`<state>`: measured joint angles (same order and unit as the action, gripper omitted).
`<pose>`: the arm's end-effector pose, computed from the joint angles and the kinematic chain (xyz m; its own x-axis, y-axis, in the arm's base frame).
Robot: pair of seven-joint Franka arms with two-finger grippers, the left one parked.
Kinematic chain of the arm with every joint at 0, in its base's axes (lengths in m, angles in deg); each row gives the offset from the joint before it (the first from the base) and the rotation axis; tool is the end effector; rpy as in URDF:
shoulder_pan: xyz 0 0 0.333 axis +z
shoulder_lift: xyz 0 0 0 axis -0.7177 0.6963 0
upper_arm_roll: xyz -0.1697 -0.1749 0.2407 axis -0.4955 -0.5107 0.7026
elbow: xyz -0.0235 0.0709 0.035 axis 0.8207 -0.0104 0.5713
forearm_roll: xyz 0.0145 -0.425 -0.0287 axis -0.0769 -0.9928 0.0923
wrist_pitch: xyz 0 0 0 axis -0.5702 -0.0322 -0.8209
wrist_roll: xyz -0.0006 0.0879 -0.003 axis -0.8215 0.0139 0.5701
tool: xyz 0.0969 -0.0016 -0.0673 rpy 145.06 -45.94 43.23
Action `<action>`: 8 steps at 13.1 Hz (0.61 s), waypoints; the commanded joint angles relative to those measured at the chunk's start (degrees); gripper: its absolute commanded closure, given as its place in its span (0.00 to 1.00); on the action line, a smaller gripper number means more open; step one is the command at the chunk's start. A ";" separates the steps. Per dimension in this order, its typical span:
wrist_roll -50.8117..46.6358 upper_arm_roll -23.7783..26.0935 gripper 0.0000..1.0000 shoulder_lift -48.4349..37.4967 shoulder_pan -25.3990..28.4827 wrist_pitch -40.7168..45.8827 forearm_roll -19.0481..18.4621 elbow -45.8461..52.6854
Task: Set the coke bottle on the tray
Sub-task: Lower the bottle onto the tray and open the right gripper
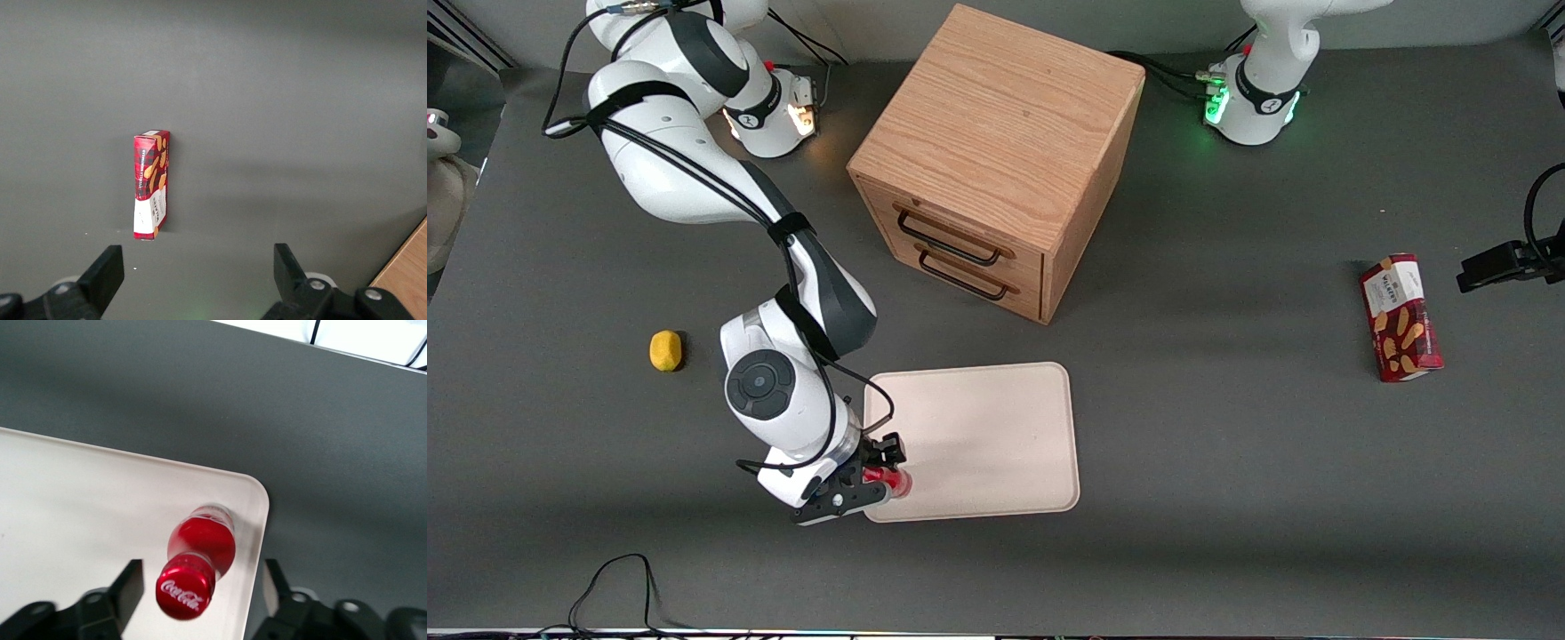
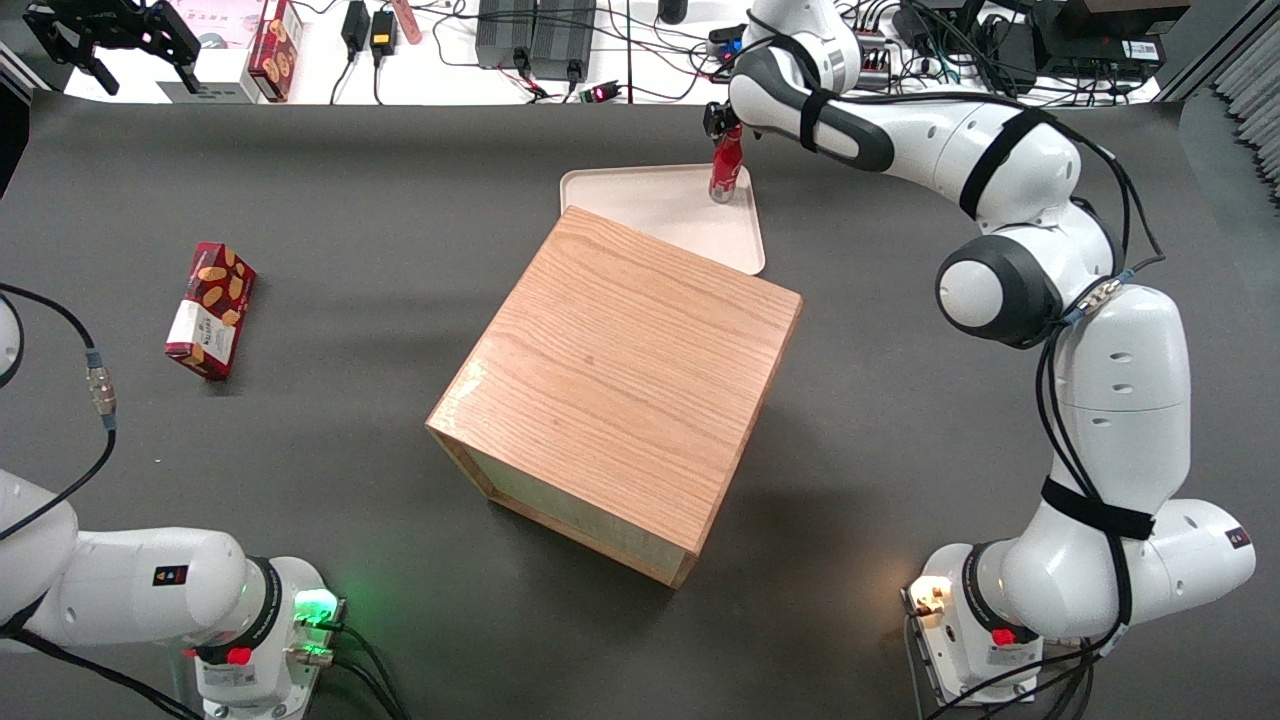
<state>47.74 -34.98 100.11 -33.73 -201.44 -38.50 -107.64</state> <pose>0.7905 0.3197 0.3119 0.9601 0.2241 0.1672 0.2286 -0.9735 -0.0080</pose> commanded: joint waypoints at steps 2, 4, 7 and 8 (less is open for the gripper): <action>-2.27 0.39 0.00 -0.95 0.00 -0.91 -2.06 -0.66; -2.36 0.48 0.00 -2.78 -0.27 -0.21 -1.88 -0.66; -2.28 0.04 0.00 -12.25 -2.80 5.92 1.79 -6.26; -1.93 -1.09 0.00 -17.16 -3.77 7.94 6.51 -9.77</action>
<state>46.98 -35.07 93.51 -34.93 -196.63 -37.15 -108.06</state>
